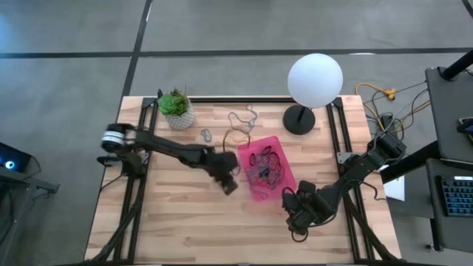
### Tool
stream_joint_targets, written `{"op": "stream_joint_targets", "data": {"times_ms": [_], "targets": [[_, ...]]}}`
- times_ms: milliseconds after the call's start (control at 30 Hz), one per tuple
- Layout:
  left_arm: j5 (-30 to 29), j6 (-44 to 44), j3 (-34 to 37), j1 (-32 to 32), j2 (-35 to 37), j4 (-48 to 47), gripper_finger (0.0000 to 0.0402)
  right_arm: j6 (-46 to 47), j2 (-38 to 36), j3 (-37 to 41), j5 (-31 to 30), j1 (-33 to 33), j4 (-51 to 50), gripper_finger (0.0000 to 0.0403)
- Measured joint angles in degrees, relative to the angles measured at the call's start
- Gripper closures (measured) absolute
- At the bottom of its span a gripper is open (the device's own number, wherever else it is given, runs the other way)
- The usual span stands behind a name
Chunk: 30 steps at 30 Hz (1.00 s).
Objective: Pick and place rubber bands into bin
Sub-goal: Put the red rubber band into the pink bin
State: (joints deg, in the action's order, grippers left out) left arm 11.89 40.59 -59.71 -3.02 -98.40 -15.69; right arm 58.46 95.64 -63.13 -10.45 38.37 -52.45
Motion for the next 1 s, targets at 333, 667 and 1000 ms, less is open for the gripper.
{"op": "stream_joint_targets", "data": {"times_ms": [333,667,1000], "targets": [[-9.7,-5.4,-0.3,0.7,15.4,9.2,0.0401,0.0,0.0,0.4,-0.1,0.0,0.3,0.0179],[-11.7,-16.6,3.7,-6.7,9.5,-4.4,0.0361,1.4,0.0,0.6,-0.1,0.0,0.6,0.0179],[-15.6,-23.3,3.6,-8.2,-0.2,-4.3,0.0228,1.1,0.0,0.7,-0.1,0.0,0.8,0.0179]]}}
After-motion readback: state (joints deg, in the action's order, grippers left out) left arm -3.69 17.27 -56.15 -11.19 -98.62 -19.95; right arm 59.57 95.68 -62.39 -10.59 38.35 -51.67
